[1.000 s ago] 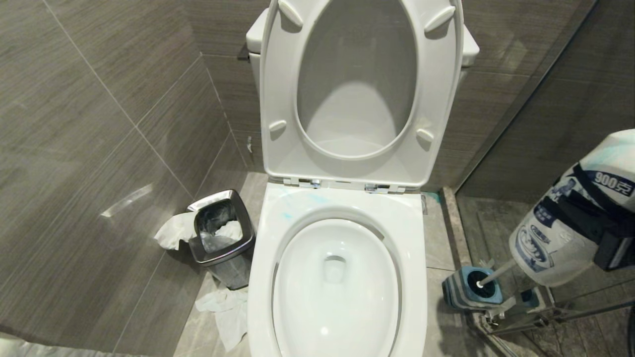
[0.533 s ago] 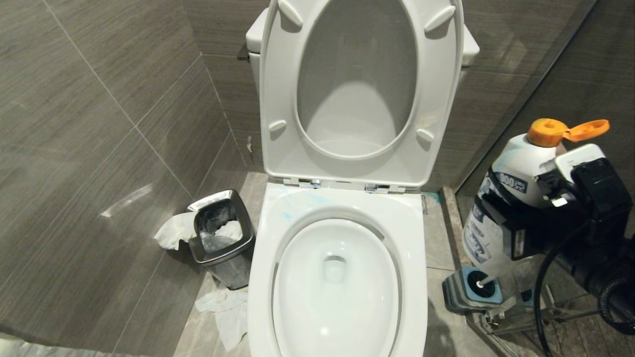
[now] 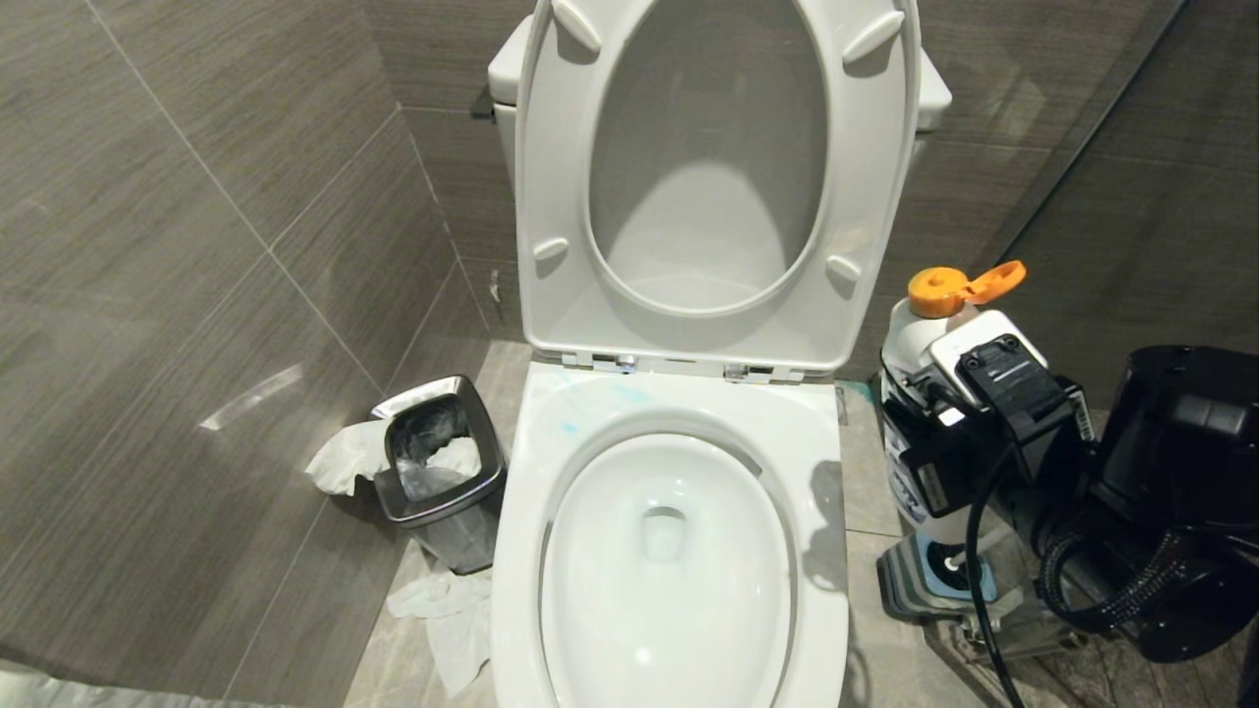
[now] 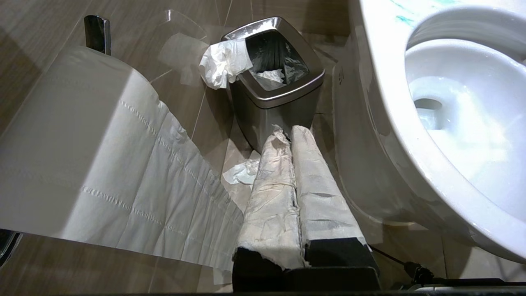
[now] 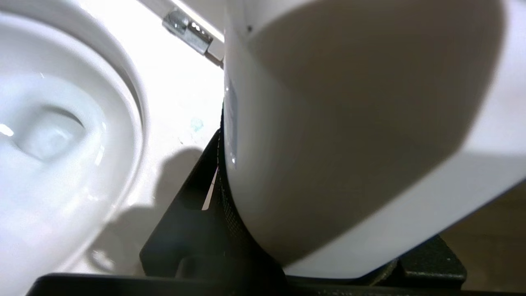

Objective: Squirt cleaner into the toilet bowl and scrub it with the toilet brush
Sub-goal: Pour in the cleaning agent

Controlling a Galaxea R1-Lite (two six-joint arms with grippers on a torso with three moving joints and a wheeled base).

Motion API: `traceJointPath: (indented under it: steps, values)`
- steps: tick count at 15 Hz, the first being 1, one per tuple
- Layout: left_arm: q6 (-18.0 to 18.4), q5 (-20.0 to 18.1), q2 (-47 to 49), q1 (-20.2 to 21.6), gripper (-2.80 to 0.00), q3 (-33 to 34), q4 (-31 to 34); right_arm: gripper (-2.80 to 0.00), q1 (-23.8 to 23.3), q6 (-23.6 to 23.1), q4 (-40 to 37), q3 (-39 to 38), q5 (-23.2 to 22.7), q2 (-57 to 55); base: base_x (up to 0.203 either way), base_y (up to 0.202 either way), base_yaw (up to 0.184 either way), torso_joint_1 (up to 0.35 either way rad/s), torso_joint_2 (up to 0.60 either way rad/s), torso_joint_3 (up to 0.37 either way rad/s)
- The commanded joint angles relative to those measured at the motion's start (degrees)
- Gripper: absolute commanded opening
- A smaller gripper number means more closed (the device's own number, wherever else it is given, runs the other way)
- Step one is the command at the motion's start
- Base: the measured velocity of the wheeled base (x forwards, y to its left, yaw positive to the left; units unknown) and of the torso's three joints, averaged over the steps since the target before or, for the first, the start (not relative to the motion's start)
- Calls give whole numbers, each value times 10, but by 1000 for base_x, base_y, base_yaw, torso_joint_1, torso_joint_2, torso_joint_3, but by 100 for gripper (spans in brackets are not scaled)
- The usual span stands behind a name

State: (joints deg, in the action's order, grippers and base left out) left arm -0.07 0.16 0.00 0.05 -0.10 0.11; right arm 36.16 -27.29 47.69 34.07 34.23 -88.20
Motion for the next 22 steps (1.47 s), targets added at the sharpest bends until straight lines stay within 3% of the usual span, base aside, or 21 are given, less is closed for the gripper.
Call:
traceJointPath:
  steps: [1, 6, 11, 22]
  values:
    - [0, 0, 1, 0, -280, 0, 0, -280, 0, -57, -13, 2, 2, -10, 0, 0, 0, 0, 0, 0]
    - [0, 0, 1, 0, -280, 0, 0, -280, 0, -230, -73, 44, 1, -11, 0, 0, 0, 0, 0, 0]
    - [0, 0, 1, 0, -280, 0, 0, -280, 0, -357, -76, 94, 1, -52, 0, 0, 0, 0, 0, 0]
    - [-1, 0, 1, 0, -280, 0, 0, -280, 1, -643, -76, 116, -2, -67, 0, 0, 0, 0, 0, 0]
